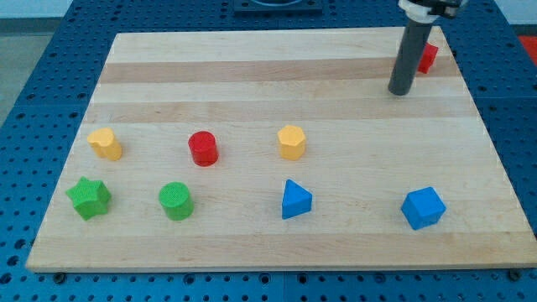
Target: Place the arm towards the bottom right of the board
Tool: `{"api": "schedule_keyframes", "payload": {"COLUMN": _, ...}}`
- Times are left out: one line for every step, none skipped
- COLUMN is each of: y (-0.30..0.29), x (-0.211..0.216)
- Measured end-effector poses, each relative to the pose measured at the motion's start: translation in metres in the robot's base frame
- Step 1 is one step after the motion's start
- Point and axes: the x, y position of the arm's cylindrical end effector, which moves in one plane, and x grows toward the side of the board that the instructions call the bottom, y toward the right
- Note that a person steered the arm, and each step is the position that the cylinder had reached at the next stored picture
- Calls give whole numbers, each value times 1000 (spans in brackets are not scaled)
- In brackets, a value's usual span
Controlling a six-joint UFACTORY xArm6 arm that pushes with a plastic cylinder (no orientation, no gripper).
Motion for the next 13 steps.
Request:
{"api": "schedule_keyframes", "payload": {"y": 6, "x": 0}}
{"api": "schedule_keyframes", "payload": {"y": 8, "x": -2}}
{"api": "schedule_keyframes", "payload": {"y": 10, "x": -8}}
{"api": "schedule_keyframes", "payload": {"y": 29, "x": -9}}
{"api": "schedule_keyframes", "payload": {"y": 35, "x": -14}}
{"api": "schedule_keyframes", "payload": {"y": 36, "x": -15}}
{"api": "schedule_keyframes", "payload": {"y": 26, "x": -41}}
{"api": "schedule_keyframes", "payload": {"y": 20, "x": -62}}
{"api": "schedule_keyframes", "payload": {"y": 20, "x": -74}}
{"api": "schedule_keyframes", "payload": {"y": 21, "x": -75}}
{"api": "schedule_keyframes", "payload": {"y": 22, "x": -75}}
{"api": "schedule_keyframes", "payload": {"y": 22, "x": -75}}
{"api": "schedule_keyframes", "payload": {"y": 24, "x": -75}}
